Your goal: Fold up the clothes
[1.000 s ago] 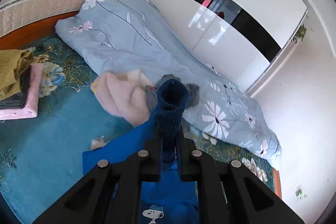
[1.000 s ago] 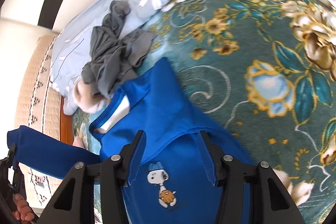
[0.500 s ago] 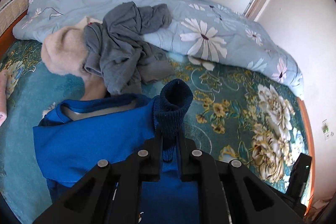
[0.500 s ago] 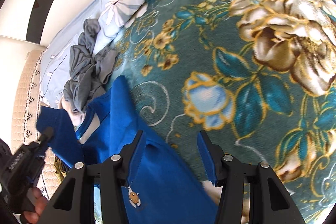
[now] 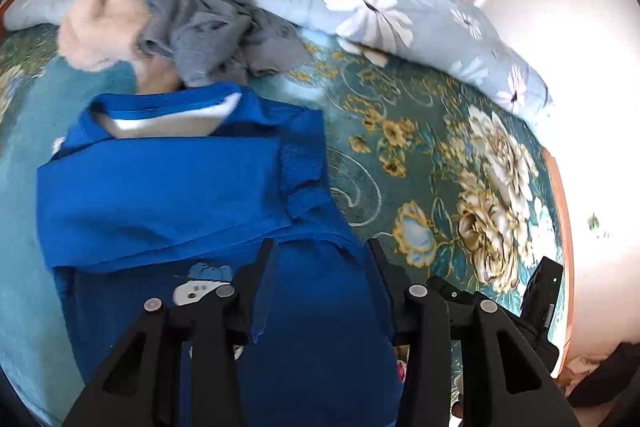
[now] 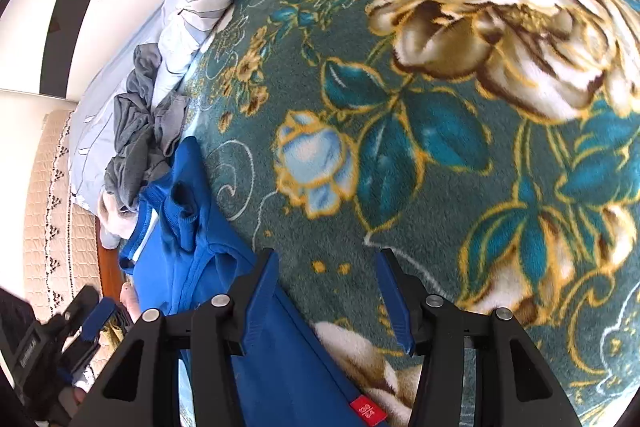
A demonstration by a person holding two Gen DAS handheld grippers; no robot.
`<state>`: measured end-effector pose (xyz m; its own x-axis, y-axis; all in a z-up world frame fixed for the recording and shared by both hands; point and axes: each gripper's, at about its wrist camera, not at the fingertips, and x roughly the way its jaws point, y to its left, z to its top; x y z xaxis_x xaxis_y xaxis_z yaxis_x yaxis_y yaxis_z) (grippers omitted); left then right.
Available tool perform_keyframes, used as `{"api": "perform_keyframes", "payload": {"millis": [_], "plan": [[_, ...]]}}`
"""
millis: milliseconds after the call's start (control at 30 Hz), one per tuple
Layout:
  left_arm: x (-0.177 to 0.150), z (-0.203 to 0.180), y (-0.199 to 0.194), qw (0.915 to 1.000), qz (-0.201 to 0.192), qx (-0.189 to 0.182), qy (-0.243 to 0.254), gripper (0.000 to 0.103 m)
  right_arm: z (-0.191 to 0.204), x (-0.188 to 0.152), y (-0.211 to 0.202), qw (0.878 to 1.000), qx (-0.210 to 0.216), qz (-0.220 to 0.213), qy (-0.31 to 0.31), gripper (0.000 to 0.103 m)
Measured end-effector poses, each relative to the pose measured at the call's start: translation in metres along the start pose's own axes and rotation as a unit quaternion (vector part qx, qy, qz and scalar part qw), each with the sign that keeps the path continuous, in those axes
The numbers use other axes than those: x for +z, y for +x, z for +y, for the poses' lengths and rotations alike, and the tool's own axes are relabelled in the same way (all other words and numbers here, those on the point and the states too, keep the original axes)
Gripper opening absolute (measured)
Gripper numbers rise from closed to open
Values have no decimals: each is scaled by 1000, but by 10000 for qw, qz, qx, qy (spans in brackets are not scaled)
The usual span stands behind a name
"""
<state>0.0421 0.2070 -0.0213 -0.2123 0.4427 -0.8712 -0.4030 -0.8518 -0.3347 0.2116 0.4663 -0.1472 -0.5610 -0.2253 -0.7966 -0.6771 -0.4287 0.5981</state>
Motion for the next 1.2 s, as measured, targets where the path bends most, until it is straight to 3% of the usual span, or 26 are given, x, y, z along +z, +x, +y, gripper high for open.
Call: {"api": "perform_keyframes", "payload": {"millis": [133,267,367,567,667,700,733,767,967,1200], "plan": [[-12,73,-28,9936,-416,419,-960,51,33,2,23,9988,448,172,-127,56],[-22,126,-48,9771,-678,445,-1970,51,66,5,45,9951,895,343,-253,56],[-37,147,-63,9691,-834,543,-2255,51,89,10,68,9926,1098,460,-234,56],[-68,175,-85,9585,-982,500,-2629,51,112,17,105,9949,770,628,153,56],[-74,181,-92,9571,-1058,519,-2649,51,118,18,109,9956,691,607,200,52],[-75,183,-94,9566,-1082,503,-2659,51,119,18,109,9961,633,590,200,42],[-76,184,-96,9561,-1107,487,-2668,51,120,18,108,9965,575,573,200,17],[-77,186,-99,9557,-1132,471,-2678,51,121,18,107,9969,516,555,200,10],[-83,198,-108,9515,-1241,396,-2788,51,128,12,87,9993,233,154,-248,10],[-82,201,-121,9537,-1282,366,-2696,51,123,8,97,9985,-127,457,-279,13]]}}
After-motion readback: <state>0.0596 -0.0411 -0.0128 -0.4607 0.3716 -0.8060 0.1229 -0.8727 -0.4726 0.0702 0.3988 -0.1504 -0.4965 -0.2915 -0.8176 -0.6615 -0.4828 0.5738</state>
